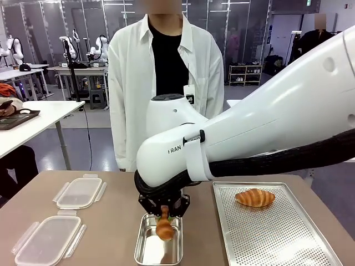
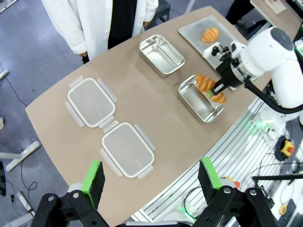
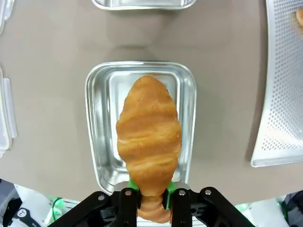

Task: Place the bread into the airtight container.
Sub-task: Pick up a Butter Roll and place it into an empty Airtight Container.

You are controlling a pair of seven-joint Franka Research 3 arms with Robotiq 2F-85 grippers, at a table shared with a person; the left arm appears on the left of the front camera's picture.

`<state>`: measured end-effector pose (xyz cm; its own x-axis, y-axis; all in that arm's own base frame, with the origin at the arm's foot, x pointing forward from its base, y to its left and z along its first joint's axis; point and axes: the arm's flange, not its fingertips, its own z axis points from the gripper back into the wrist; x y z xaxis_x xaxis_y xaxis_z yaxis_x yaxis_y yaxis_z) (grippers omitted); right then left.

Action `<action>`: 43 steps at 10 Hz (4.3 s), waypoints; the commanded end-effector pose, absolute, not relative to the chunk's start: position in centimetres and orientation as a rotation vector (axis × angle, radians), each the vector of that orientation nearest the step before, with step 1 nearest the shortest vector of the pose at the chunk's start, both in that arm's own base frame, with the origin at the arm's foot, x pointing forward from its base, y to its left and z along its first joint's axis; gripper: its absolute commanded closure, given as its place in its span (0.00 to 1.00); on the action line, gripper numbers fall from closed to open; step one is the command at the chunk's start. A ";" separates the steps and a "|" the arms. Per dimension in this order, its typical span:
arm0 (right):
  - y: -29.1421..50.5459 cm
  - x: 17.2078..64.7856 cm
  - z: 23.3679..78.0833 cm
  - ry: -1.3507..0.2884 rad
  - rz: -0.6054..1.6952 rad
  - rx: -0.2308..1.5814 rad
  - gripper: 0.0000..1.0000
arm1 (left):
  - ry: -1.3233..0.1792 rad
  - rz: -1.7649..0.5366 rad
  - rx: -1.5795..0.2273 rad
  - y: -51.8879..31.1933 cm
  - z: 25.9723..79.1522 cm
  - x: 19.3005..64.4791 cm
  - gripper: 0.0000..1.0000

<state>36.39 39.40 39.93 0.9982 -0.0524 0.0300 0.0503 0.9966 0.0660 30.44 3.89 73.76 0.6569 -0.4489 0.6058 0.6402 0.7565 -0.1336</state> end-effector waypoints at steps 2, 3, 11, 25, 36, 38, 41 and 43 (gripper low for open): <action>40.8 35.8 38.6 -0.009 -0.020 0.156 0.87 | -0.582 -0.655 -0.355 3.9 73.9 30.4 0.00; 39.8 36.2 39.3 -0.016 -0.054 0.073 0.87 | -0.582 -0.655 -0.355 3.9 73.9 30.4 0.00; 40.0 36.9 37.3 0.004 -0.041 0.090 0.82 | -0.582 -0.655 -0.355 3.9 73.9 30.4 0.00; 40.2 37.3 34.3 0.071 -0.054 0.064 0.00 | -0.582 -0.655 -0.355 3.9 73.9 30.4 0.00; 40.2 37.3 34.3 0.071 -0.054 0.064 0.00 | -0.582 -0.655 -0.355 3.9 73.9 30.4 0.00; 40.2 37.3 34.3 0.071 -0.054 0.064 0.00 | -0.582 -0.655 -0.355 3.9 73.9 30.4 0.00; 39.6 36.7 36.0 0.052 -0.046 0.093 0.00 | -0.582 -0.655 -0.355 3.9 73.9 30.4 0.00; 36.4 36.2 38.3 -0.011 -0.045 0.038 0.00 | -0.582 -0.655 -0.355 3.9 73.9 30.4 0.00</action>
